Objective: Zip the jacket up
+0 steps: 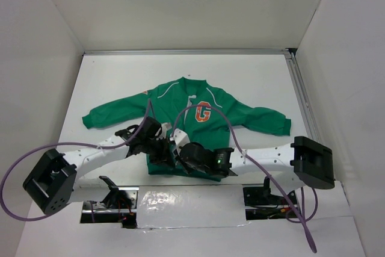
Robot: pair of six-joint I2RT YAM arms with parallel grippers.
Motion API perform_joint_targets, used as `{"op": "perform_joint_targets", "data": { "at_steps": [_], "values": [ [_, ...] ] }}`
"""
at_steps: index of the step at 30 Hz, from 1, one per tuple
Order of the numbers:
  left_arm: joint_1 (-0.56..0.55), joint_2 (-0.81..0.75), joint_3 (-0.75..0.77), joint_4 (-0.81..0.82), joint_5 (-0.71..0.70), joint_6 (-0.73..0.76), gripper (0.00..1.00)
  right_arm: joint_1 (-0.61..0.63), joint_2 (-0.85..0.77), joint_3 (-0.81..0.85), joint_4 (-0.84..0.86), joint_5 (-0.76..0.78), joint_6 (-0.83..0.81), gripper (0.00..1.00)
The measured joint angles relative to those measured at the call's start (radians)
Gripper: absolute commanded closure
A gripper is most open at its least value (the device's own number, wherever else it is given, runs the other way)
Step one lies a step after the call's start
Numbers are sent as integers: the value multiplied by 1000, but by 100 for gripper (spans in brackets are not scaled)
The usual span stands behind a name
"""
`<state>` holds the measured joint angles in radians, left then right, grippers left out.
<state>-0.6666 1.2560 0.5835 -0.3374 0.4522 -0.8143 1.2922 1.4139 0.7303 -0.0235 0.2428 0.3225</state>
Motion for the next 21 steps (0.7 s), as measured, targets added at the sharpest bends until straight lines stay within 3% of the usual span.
{"op": "perform_joint_targets", "data": {
  "at_steps": [8, 14, 18, 21],
  "values": [
    [2, -56, 67, -23, -6, 10, 100, 97, 101, 155, -153, 393, -39, 100],
    [5, -66, 82, -26, -23, 29, 100, 127, 156, 196, -183, 534, -50, 100],
    [11, -87, 85, -2, -29, 30, 100, 137, 224, 269, -242, 684, 12, 100],
    [27, -95, 84, 1, -34, 29, 100, 143, 317, 389, -404, 813, 152, 100]
  ]
}}
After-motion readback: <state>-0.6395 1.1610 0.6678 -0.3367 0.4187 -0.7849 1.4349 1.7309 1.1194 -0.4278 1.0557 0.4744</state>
